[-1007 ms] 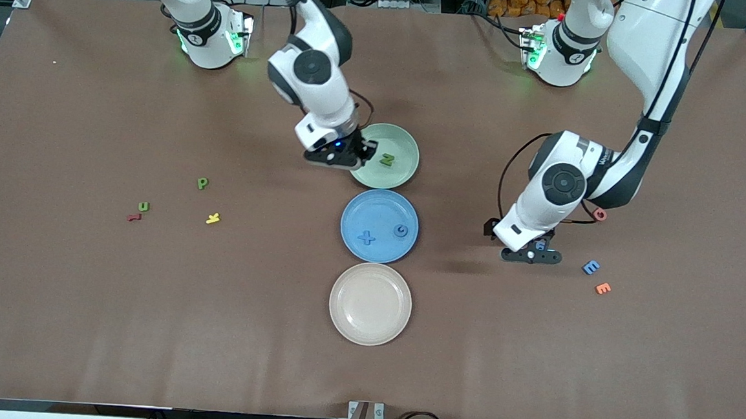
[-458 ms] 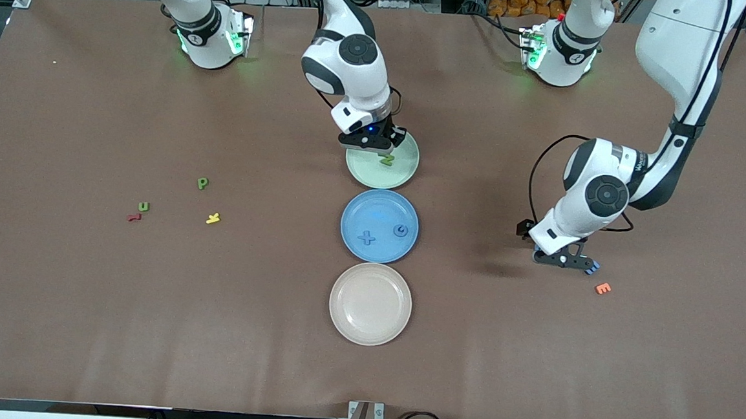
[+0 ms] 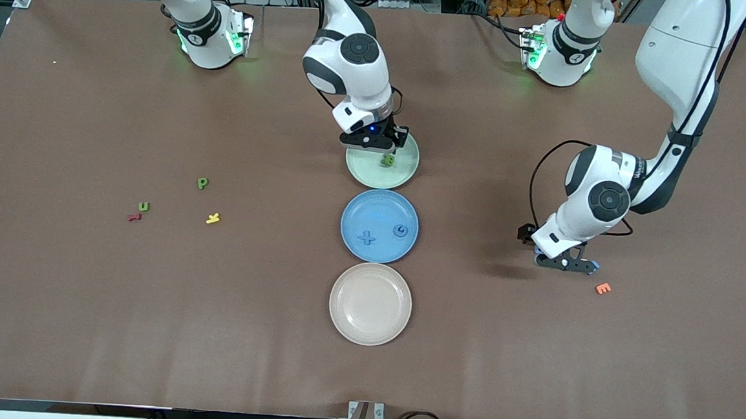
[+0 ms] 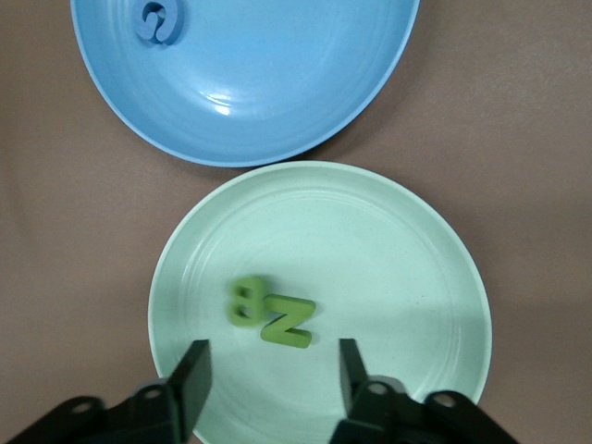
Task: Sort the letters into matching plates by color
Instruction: 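Grasp the blue g with the left gripper while the right gripper returns to d, then carry the blue g to the blue plate and open the left gripper, then grasp the green d with the right gripper while the left gripper withdraws, then place the d on the green plate while the left gripper reaches the blue E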
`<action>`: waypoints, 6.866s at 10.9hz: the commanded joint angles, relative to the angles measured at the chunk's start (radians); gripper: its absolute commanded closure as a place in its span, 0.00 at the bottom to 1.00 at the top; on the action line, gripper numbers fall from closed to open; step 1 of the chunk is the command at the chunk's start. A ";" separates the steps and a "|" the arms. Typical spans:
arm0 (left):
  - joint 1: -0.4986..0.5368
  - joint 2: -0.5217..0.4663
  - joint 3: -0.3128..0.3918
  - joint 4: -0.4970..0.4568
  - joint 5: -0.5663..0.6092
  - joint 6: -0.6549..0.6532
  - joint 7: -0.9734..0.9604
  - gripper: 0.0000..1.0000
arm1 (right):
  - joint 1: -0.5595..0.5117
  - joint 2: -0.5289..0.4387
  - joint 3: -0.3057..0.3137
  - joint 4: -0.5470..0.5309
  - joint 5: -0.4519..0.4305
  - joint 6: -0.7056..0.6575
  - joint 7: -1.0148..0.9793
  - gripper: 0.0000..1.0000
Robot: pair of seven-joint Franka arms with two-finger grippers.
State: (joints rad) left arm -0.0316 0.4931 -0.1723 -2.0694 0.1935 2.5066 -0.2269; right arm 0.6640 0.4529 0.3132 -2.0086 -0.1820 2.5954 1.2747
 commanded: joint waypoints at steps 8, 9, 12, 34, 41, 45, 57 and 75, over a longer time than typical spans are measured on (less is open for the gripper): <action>0.019 0.047 -0.006 -0.005 0.024 0.089 -0.029 1.00 | -0.323 -0.143 0.090 -0.079 -0.016 -0.175 -0.250 0.33; 0.021 0.047 -0.006 -0.003 0.024 0.089 -0.029 1.00 | -0.361 -0.175 0.092 -0.119 -0.016 -0.175 -0.311 0.33; 0.019 0.045 -0.006 -0.001 0.024 0.089 -0.029 1.00 | -0.480 -0.265 0.086 -0.225 0.079 -0.178 -0.593 0.33; -0.051 -0.062 -0.225 0.118 0.017 -0.115 -0.449 1.00 | -0.598 -0.224 -0.272 -0.562 0.079 0.195 -1.344 0.36; -0.241 0.033 -0.225 0.299 0.007 -0.118 -0.692 1.00 | -0.590 -0.203 -0.275 -0.562 0.079 0.223 -1.374 0.53; -0.339 0.133 -0.223 0.443 0.007 -0.118 -0.808 1.00 | -0.590 -0.198 -0.295 -0.561 0.079 0.223 -1.416 0.81; -0.150 0.130 -0.185 0.424 0.075 -0.304 -0.566 0.00 | -0.463 -0.207 -0.289 -0.411 0.292 0.034 -1.387 1.00; 0.372 0.021 -0.203 0.078 0.222 -0.039 0.615 0.00 | 0.101 -0.016 -0.161 -0.049 0.238 0.023 -0.205 1.00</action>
State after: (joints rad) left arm 0.3000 0.5017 -0.3623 -1.9461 0.3129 2.3713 0.3457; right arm 0.7551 0.3892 0.1198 -2.0989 0.1153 2.6203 0.9559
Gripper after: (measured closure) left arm 0.000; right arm 0.727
